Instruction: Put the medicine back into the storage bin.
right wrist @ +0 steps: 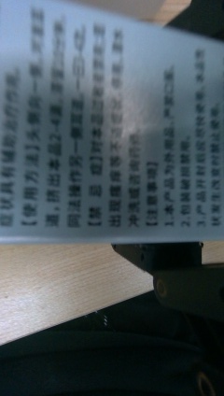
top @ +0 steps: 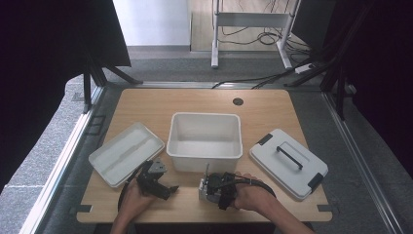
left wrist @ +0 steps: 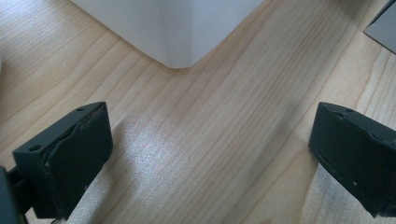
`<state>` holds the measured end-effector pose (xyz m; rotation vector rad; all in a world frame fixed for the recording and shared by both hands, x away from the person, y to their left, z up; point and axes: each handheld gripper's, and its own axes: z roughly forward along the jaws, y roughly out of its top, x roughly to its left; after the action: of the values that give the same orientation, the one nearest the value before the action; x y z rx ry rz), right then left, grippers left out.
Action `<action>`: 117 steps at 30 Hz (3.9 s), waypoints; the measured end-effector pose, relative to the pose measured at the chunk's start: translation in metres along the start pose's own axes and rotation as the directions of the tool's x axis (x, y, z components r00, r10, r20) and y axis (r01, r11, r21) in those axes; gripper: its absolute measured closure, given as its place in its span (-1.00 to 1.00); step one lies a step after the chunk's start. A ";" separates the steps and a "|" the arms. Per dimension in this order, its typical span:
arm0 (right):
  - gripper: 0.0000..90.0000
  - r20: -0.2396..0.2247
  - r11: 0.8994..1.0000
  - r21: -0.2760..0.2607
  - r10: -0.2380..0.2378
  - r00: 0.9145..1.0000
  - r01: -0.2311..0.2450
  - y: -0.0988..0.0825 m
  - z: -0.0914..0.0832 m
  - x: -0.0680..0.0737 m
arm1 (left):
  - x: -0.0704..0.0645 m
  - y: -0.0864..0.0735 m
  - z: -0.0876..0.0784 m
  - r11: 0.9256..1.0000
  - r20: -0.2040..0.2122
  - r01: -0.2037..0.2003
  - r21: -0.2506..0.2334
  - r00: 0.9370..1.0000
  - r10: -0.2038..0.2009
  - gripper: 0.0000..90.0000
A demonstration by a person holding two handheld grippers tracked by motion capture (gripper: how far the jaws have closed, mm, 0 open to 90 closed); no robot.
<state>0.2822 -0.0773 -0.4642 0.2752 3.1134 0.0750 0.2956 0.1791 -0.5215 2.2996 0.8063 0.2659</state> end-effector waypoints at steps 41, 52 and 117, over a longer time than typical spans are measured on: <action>0.23 -0.009 0.998 -0.048 -0.038 0.999 0.038 0.024 -0.141 -0.030 | 0.000 0.000 0.000 1.000 0.001 0.003 -0.004 1.000 -0.003 -0.99; 0.23 0.051 0.998 -0.062 0.014 0.999 -0.011 0.037 -0.170 -0.062 | 0.000 0.000 0.000 1.000 0.002 0.002 -0.005 1.000 -0.002 -0.99; -0.05 0.077 0.989 -0.055 0.145 0.987 -0.141 0.075 -0.035 -0.151 | -0.001 -0.001 -0.001 1.000 0.008 -0.003 -0.010 1.000 0.003 -0.96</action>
<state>0.4431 -0.0321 -0.4242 0.4869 3.0027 0.1387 0.2946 0.1793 -0.5214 2.2910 0.7954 0.2618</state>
